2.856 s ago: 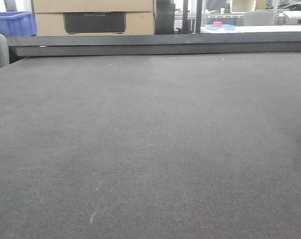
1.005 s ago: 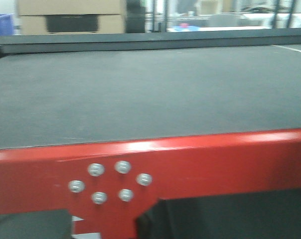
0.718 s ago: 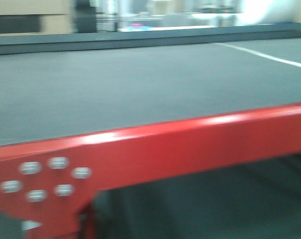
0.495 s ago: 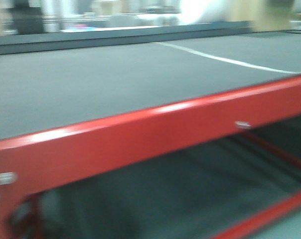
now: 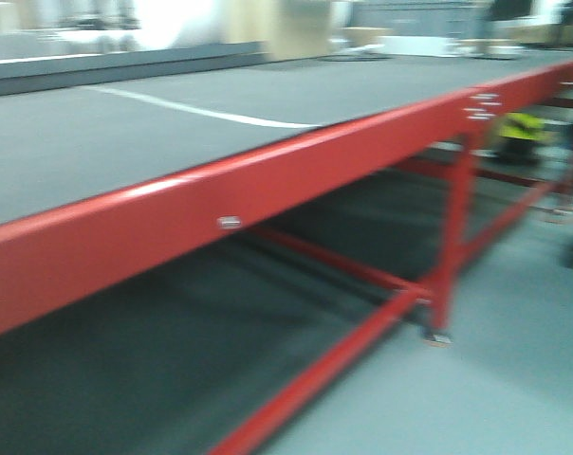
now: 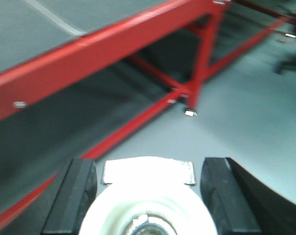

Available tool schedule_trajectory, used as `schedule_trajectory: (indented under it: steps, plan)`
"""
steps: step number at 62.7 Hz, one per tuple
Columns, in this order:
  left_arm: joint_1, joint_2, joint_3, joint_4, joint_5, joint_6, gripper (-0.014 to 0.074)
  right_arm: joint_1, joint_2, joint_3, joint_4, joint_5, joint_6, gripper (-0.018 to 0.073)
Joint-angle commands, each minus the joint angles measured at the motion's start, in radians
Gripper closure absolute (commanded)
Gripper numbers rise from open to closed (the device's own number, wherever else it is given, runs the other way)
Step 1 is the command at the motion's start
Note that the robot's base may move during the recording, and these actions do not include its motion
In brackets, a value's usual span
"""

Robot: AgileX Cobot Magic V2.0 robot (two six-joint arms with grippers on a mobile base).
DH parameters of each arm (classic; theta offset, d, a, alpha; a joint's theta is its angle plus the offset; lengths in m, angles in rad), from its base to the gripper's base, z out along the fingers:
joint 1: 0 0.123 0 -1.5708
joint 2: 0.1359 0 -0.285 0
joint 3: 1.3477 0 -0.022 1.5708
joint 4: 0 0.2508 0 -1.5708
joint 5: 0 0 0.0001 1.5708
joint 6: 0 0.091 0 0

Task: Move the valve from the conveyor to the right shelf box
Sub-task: 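Drive the base away from the conveyor to the blue-bin shelf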

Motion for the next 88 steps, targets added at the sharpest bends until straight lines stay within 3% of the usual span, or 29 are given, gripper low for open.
schedule_trajectory:
  steps: [1, 88]
  plan:
    - [-0.003, -0.007, -0.006, -0.012, -0.058, -0.001, 0.0707, -0.001, -0.009, -0.01, -0.007, -0.074, -0.001, 0.0721]
    - [-0.003, -0.007, -0.006, -0.012, -0.058, -0.001, 0.0707, -0.001, -0.009, -0.01, -0.007, -0.074, -0.001, 0.0721]
